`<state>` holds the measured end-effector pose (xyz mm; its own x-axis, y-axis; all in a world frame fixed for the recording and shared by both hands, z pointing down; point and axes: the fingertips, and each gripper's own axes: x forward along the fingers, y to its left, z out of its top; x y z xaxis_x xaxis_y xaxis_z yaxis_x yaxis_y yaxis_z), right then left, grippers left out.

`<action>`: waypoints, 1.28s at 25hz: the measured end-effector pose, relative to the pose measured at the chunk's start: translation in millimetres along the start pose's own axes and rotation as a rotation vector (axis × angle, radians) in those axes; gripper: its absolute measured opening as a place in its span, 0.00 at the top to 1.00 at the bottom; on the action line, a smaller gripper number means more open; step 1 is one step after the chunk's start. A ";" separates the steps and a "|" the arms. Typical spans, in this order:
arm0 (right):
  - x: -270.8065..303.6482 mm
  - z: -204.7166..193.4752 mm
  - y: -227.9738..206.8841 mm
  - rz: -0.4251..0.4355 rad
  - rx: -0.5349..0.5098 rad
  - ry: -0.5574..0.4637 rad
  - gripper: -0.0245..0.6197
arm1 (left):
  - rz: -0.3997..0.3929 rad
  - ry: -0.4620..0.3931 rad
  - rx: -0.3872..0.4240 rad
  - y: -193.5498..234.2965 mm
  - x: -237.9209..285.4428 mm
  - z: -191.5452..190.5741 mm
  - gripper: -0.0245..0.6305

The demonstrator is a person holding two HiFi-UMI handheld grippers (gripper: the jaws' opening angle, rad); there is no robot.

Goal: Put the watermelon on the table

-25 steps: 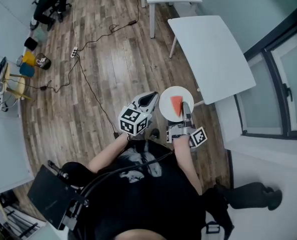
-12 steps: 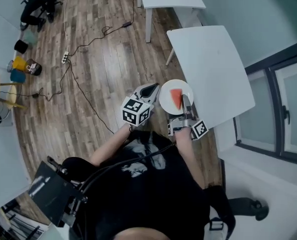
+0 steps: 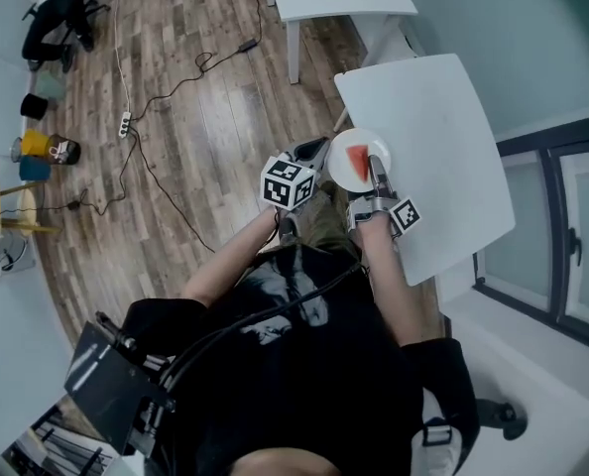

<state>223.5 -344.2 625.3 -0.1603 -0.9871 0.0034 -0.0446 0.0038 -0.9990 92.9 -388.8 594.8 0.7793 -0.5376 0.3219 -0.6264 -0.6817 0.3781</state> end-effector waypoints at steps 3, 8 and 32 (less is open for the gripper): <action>57.4 34.3 -31.2 -0.035 -0.012 0.001 0.92 | 0.016 0.036 -0.011 33.5 52.3 4.2 0.95; 156.9 95.7 -119.6 -0.146 0.030 0.002 0.92 | 0.063 0.121 0.009 87.7 135.5 18.7 0.95; 259.2 158.9 -77.2 -0.602 -1.514 0.267 0.69 | -0.032 0.176 0.107 149.3 211.5 97.1 0.95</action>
<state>342.1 -625.8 696.2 0.0881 -0.8515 0.5169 -0.9944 -0.0445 0.0963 165.8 -652.5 635.0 0.7781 -0.4265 0.4612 -0.5888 -0.7510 0.2989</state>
